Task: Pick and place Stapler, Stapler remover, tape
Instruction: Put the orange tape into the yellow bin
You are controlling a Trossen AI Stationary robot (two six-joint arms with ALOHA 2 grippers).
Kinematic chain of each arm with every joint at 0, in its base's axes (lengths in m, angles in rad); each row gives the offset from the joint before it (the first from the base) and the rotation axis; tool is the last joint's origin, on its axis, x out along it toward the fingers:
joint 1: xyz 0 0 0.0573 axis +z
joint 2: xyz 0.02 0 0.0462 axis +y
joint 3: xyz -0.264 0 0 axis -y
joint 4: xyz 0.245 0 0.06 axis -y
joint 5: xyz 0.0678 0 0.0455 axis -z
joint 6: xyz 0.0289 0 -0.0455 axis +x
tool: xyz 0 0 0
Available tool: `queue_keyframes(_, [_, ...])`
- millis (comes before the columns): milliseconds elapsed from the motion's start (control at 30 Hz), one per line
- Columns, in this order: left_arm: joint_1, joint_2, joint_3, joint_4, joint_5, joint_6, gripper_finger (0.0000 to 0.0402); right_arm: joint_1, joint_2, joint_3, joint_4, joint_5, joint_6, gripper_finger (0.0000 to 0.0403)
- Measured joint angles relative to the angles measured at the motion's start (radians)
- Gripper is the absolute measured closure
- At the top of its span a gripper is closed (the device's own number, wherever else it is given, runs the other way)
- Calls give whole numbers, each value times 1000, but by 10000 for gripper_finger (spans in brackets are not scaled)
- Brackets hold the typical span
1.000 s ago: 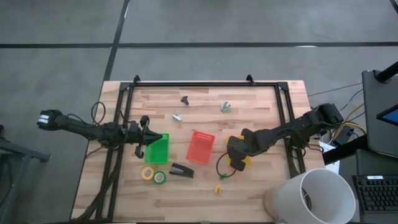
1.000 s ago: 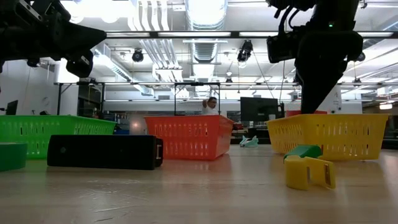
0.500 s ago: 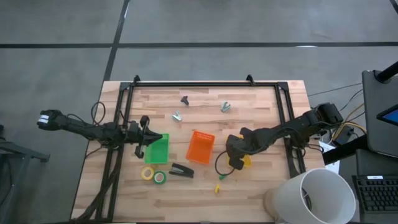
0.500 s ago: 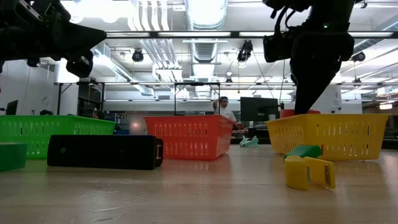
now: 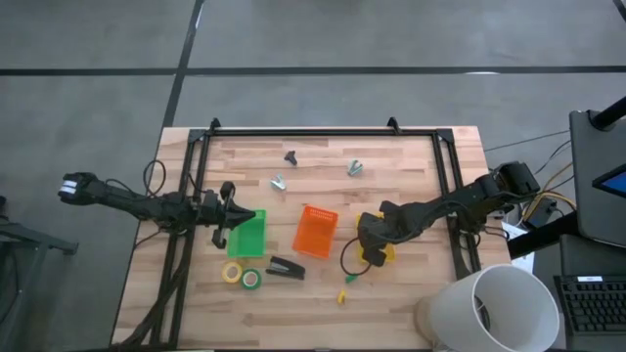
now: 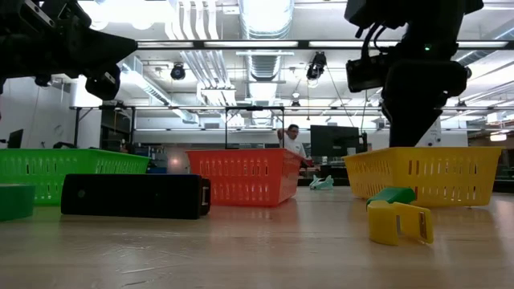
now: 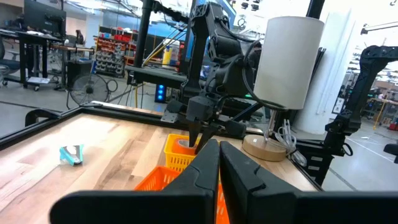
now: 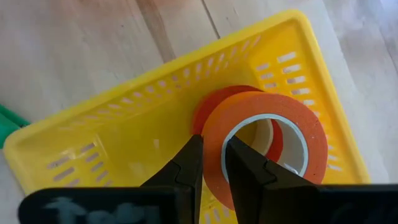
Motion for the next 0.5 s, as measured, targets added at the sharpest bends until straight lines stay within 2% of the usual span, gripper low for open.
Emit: queue_keyframes(500, [0,0,0,0,0,0,385,0,0,0,37,24,23,348])
